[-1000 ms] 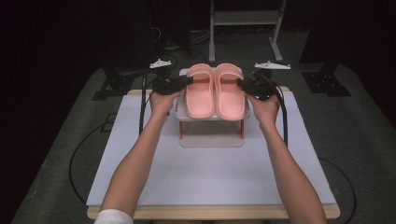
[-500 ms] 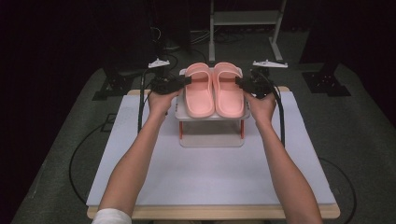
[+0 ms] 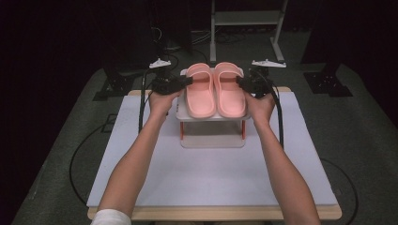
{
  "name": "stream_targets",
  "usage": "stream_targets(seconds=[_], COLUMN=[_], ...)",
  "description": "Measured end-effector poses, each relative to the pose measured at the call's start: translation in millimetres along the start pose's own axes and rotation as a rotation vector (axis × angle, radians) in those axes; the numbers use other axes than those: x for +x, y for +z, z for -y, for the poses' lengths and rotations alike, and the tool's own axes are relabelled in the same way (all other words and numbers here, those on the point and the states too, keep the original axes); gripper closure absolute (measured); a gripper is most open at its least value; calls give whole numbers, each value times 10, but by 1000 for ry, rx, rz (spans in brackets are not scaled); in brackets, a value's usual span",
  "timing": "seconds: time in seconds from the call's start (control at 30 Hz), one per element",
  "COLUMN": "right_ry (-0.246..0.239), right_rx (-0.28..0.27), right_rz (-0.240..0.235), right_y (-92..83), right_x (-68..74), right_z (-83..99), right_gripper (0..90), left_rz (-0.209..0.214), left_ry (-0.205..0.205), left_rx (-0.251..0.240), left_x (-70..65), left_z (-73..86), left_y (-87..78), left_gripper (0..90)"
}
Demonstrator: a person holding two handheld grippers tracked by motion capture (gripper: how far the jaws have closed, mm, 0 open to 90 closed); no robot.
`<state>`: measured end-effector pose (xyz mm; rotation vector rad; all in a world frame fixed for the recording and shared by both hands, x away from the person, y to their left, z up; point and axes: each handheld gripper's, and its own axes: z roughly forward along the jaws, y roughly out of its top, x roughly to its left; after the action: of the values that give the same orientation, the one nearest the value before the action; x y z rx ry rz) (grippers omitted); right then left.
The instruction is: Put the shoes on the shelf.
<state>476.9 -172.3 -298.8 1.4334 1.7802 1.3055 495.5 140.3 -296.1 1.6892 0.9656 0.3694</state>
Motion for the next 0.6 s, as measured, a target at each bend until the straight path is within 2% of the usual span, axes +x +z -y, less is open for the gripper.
stream_targets(seconds=[0.17, 0.6], right_ry=[-21, -10], right_rx=[4, -2], right_rz=[-11, -55], right_y=[-18, -46], right_x=[23, -9], right_z=[8, 8], right_gripper=[636, 586], left_rz=[3, -4], left_ry=[-3, 3], left_rx=[-5, -13], left_x=[19, 22], left_z=[-1, 4], left_y=[8, 10], left_gripper=[614, 603])
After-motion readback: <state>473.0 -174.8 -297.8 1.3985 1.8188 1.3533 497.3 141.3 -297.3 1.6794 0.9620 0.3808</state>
